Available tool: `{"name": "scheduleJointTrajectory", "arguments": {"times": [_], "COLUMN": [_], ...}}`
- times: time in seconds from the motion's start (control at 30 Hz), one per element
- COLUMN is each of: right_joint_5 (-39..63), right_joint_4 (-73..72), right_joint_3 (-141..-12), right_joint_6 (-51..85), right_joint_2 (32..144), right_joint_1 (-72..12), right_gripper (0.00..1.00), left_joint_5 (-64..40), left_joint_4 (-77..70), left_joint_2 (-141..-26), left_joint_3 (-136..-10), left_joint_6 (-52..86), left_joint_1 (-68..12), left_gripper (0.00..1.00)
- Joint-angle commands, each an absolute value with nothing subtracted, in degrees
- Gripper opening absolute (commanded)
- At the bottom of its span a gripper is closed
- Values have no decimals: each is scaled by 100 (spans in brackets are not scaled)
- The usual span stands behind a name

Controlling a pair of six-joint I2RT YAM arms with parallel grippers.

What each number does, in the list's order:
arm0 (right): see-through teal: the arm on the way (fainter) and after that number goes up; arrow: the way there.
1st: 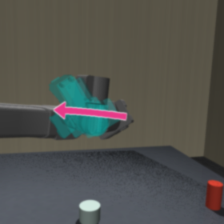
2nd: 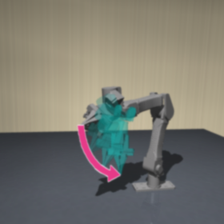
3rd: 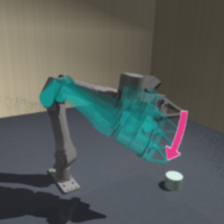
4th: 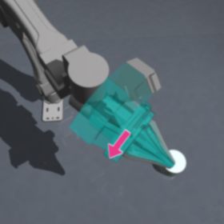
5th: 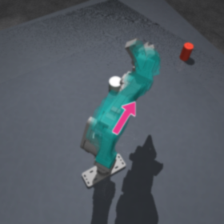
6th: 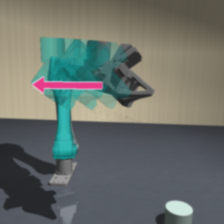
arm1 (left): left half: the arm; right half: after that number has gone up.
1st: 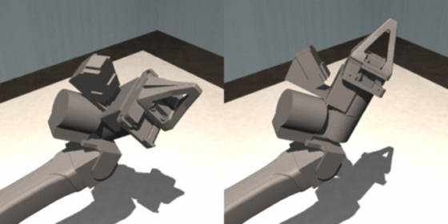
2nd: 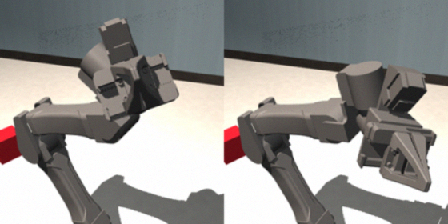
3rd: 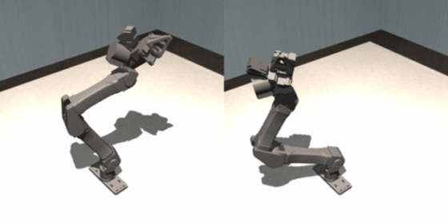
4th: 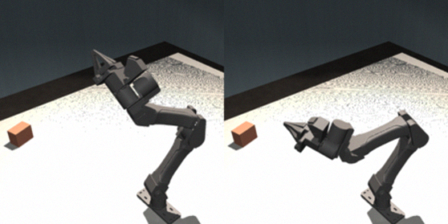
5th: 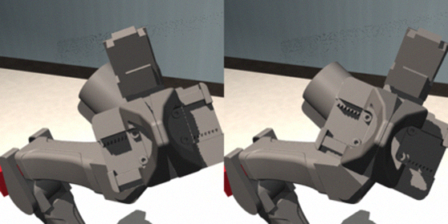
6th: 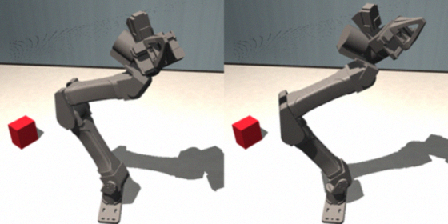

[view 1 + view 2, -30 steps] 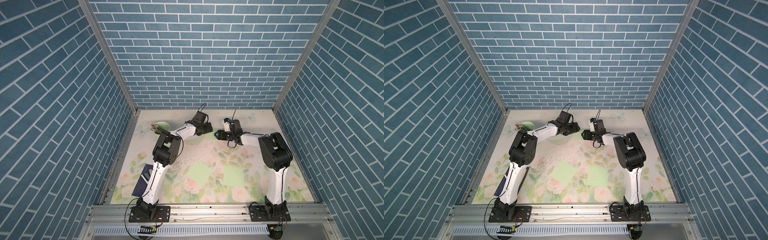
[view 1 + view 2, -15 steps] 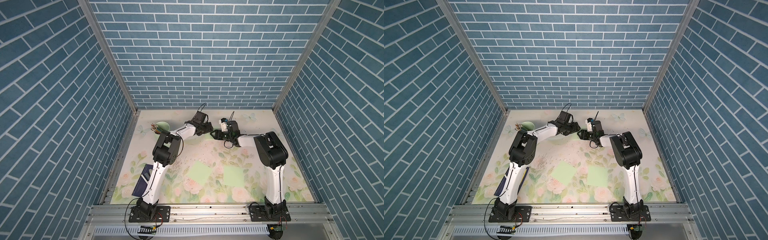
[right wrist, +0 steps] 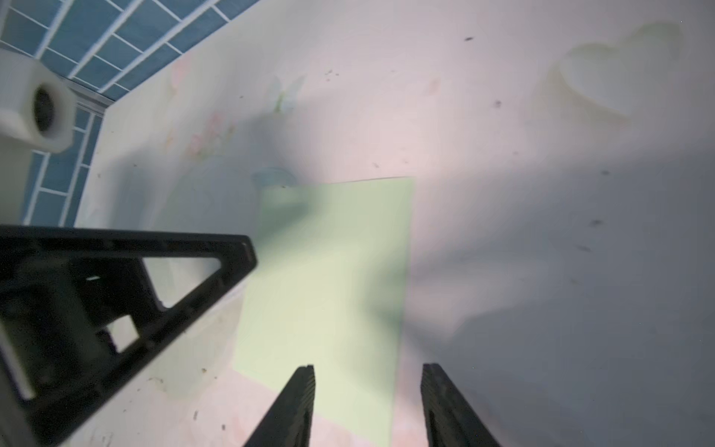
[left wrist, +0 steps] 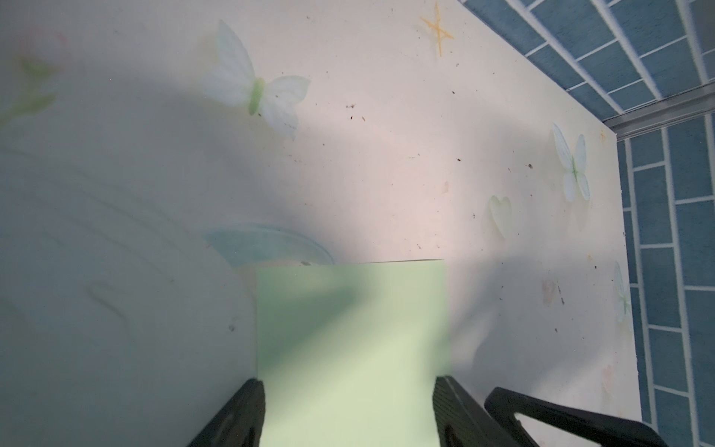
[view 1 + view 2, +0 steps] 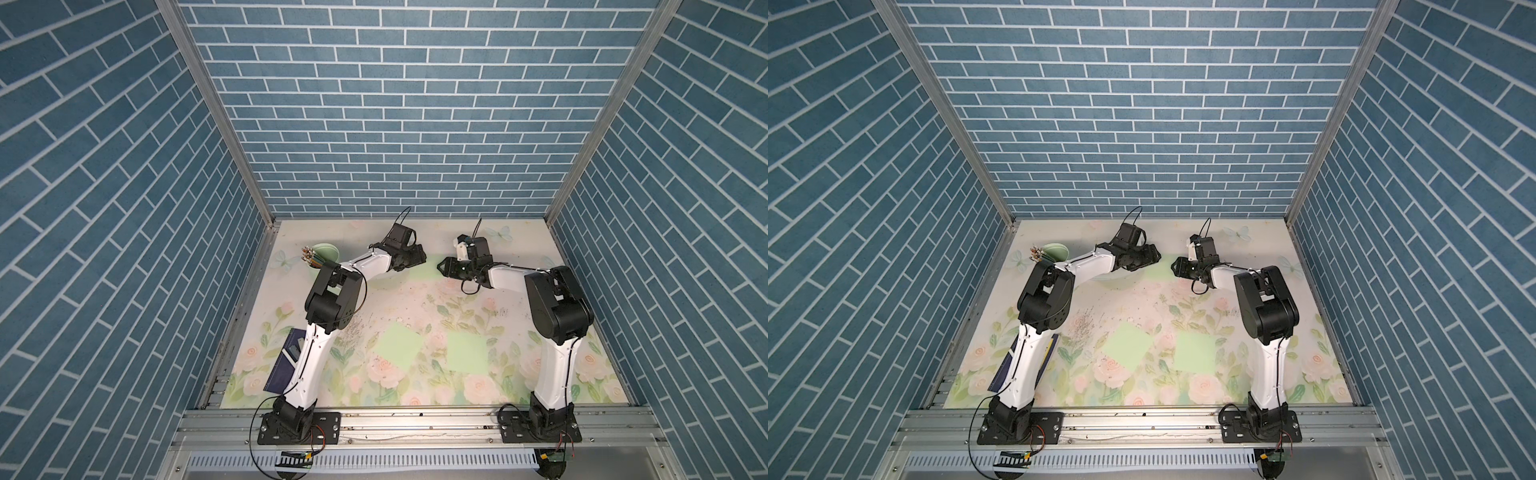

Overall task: Fold the square paper along the opposite sides
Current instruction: Pick up the paper from the center of the board.

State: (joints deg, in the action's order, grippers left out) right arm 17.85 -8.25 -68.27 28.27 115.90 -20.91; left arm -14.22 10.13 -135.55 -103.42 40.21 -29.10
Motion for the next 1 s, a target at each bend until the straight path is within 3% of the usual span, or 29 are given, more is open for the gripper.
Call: {"name": "scheduleJointTrajectory", "arguments": {"times": [0.0, 0.4, 0.7, 0.97], "right_joint_5": [1530, 2062, 2269, 2574], "right_joint_4": [-558, -963, -1358, -1876], "right_joint_3": [-6647, -6785, -6530, -6241], "right_joint_6": [2892, 3365, 3339, 3419], "right_joint_2": [11470, 12230, 11990, 12029], "right_joint_1": [-2144, -2610, -2517, -2522], "right_gripper": [53, 51, 51, 51], "left_joint_5": [-1354, -1518, -1579, -1523], "left_joint_4": [1730, 1835, 1858, 1994], "left_joint_2": [-13882, -14013, -13890, -14104], "left_joint_3": [-10100, -10177, -10100, -10059], "left_joint_6": [3977, 3955, 3961, 3815], "left_joint_1": [-2886, -2887, -2871, -2892], "left_gripper": [74, 80, 82, 73]}}
